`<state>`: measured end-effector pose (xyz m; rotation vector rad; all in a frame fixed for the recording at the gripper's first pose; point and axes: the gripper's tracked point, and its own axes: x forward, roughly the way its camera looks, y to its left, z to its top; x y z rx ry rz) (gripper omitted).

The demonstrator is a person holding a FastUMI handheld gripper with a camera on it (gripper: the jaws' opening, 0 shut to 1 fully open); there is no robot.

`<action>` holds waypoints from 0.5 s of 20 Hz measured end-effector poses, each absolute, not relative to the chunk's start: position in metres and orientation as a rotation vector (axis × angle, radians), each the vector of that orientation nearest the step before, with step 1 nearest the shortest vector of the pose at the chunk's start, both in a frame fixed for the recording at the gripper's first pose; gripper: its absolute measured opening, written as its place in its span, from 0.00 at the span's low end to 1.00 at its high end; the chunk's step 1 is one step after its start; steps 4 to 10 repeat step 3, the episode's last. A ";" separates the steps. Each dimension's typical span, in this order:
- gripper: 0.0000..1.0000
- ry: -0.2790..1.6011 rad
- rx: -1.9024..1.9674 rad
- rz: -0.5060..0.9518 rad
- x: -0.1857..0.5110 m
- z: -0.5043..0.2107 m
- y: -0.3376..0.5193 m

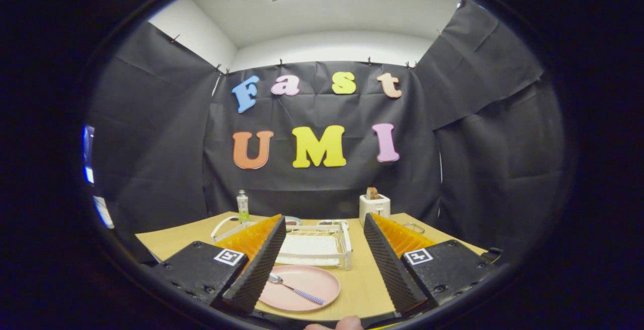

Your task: Take the plate from the dish rack, then take the spoon from the basket and place it into the plate.

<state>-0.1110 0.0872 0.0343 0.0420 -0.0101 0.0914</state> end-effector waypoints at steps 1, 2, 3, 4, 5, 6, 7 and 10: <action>1.00 -0.011 0.041 0.091 -0.110 0.034 0.088; 1.00 -0.014 0.040 0.089 -0.111 0.037 0.088; 1.00 -0.018 0.038 0.088 -0.111 0.038 0.088; 1.00 -0.018 0.038 0.088 -0.111 0.038 0.088; 1.00 -0.018 0.038 0.088 -0.111 0.038 0.088; 1.00 -0.018 0.038 0.088 -0.111 0.038 0.088; 1.00 -0.018 0.038 0.088 -0.111 0.038 0.088; 1.00 -0.018 0.038 0.088 -0.111 0.038 0.088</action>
